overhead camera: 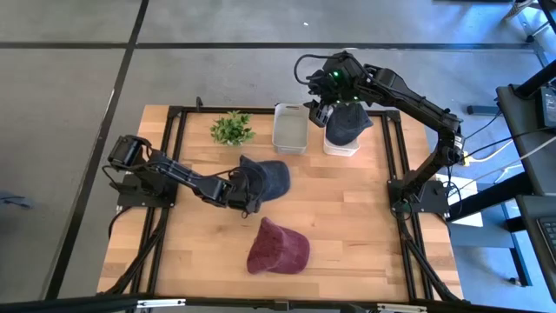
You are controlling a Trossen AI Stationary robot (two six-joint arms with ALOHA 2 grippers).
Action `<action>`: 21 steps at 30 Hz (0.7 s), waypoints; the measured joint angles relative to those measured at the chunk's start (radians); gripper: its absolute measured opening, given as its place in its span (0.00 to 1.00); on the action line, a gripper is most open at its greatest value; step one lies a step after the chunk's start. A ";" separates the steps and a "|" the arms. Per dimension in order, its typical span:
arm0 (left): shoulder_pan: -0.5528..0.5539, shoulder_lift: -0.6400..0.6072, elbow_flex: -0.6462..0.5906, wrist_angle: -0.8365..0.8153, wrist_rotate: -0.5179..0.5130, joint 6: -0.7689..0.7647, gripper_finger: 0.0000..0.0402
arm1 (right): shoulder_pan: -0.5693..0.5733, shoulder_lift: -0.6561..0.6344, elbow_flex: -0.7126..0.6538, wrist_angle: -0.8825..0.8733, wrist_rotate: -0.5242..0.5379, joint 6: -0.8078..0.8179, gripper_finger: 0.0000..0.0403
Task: Pick & Place hat
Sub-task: Put the blue cap into the white bin
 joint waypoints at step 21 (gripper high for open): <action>0.008 0.000 0.000 0.008 0.046 -0.011 0.55 | 0.000 0.000 0.000 0.001 0.000 -0.004 0.52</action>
